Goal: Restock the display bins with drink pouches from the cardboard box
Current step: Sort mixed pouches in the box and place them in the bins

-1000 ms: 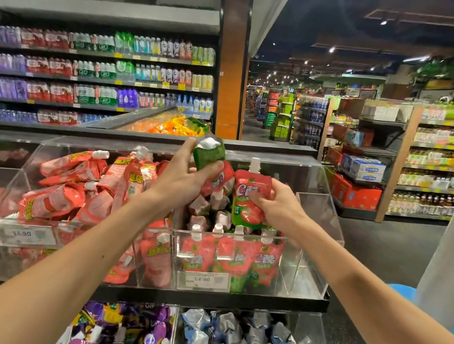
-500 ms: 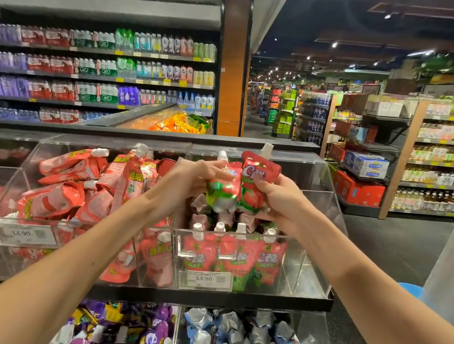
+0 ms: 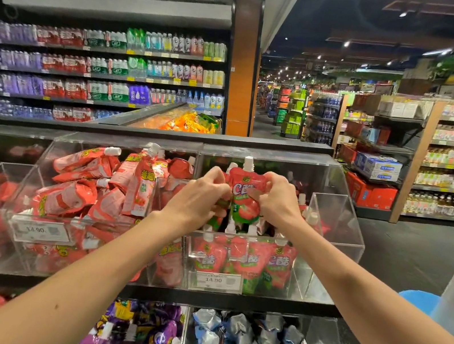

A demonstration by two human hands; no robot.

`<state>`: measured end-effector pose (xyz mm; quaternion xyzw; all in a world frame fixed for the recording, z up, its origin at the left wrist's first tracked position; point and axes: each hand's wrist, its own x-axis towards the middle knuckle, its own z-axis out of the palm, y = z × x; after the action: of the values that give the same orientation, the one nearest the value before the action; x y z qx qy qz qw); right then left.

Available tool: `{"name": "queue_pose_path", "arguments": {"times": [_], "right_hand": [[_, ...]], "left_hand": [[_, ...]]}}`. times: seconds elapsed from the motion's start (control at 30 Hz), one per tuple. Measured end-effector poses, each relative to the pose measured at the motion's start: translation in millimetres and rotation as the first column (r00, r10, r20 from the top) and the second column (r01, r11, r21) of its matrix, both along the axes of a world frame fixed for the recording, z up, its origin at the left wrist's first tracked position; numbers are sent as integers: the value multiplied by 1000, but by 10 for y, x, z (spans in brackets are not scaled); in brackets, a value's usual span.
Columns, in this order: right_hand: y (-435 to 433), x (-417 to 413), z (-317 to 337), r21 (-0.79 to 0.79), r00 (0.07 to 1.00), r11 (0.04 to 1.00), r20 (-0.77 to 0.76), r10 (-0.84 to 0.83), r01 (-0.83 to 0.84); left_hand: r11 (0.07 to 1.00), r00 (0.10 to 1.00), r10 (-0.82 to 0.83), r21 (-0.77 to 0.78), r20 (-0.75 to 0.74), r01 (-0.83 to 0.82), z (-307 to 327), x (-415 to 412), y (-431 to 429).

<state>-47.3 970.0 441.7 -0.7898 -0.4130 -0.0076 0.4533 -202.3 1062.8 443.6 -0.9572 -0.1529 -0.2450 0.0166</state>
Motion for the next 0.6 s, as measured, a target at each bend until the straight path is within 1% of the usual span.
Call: {"name": "queue_pose_path", "arguments": {"times": [0.07, 0.13, 0.23, 0.3, 0.37, 0.47, 0.53, 0.6], "right_hand": [[3, 11, -11, 21, 1000, 1000, 4, -10, 10], [7, 12, -39, 5, 999, 1000, 35, -1, 1], [33, -13, -84, -76, 997, 995, 40, 60, -57], [86, -42, -88, -118, 996, 990, 48, 80, -74], [136, -73, -85, -180, 994, 982, 79, 73, -57], [146, -67, -122, -283, 995, 958, 71, 63, -41], [134, -50, -150, -324, 995, 946, 87, 55, -24], [112, -50, -146, -325, 989, 946, 135, 57, -10]], "left_hand": [[997, 999, 33, 67, -30, -31, -6, 20, 30], [979, 997, 63, 196, -54, -51, 5, 29, 17], [891, 974, 183, 442, -137, -106, 18, 18, -19], [841, 941, 296, 512, -167, -174, 63, -6, -1], [840, 915, 349, 499, -201, -211, 95, -28, 16], [849, 906, 354, 487, -231, -207, 95, -23, -9], [875, 908, 341, 436, -245, -211, 65, -30, -6], [914, 922, 312, 338, -228, -225, 47, -62, 9]]}}
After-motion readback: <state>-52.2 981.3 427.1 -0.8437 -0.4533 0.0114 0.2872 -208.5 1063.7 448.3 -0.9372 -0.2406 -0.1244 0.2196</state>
